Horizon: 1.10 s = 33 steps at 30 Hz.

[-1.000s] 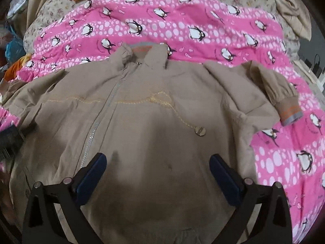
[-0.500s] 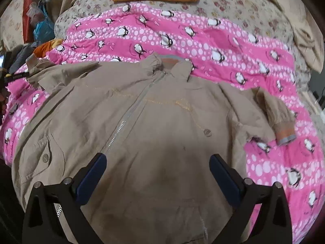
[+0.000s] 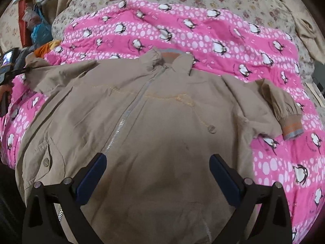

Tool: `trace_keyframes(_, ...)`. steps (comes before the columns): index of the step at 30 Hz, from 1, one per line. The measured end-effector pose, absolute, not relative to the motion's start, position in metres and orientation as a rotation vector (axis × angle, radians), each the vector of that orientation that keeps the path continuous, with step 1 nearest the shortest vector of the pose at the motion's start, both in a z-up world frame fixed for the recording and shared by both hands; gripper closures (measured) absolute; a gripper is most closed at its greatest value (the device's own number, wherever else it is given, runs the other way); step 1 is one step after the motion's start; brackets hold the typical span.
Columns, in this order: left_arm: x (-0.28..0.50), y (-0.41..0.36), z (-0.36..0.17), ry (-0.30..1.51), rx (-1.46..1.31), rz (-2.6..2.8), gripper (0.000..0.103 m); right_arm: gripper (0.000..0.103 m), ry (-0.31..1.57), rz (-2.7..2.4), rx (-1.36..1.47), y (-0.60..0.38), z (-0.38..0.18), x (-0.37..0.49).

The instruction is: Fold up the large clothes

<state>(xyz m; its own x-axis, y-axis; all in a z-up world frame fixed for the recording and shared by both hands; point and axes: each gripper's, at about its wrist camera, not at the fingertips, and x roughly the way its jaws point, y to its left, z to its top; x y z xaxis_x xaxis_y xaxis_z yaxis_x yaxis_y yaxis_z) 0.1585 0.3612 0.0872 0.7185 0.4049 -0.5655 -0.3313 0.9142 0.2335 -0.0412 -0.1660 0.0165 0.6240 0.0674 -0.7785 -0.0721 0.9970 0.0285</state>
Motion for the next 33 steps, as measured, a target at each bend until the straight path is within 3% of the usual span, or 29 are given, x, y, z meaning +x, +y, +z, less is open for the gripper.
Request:
trace_keyframes(6,0.146,0.338,0.112,0.639,0.038,0.366,0.103,0.0,0.866,0.037,-0.002,-0.185,0.026,-0.052)
trace_keyframes(13,0.135,0.155,0.115,0.653,0.038,-0.046,0.103,0.0,0.835,-0.081,-0.077,-0.226,0.037,-0.089)
trace_keyframes(21,0.1,-0.087,0.072,0.721,0.067,-0.374,0.103,0.0,0.823,-0.192,0.02,-0.29,0.054,-0.115)
trace_keyframes(28,0.087,-0.173,0.021,0.826,0.123,-0.443,0.103,0.0,0.848,-0.22,0.092,-0.323,0.051,-0.127)
trace_keyframes(30,0.082,-0.177,0.011,0.867,0.118,-0.462,0.094,0.0,0.843,-0.222,0.105,-0.327,0.052,-0.128)
trace_keyframes(32,0.079,-0.171,0.009,0.913,0.068,-0.531,0.078,0.0,0.835,-0.224,0.11,-0.327,0.054,-0.127)
trace_keyframes(33,0.076,-0.169,0.011,0.922,0.043,-0.562,0.076,0.0,0.83,-0.223,0.109,-0.325,0.055,-0.126)
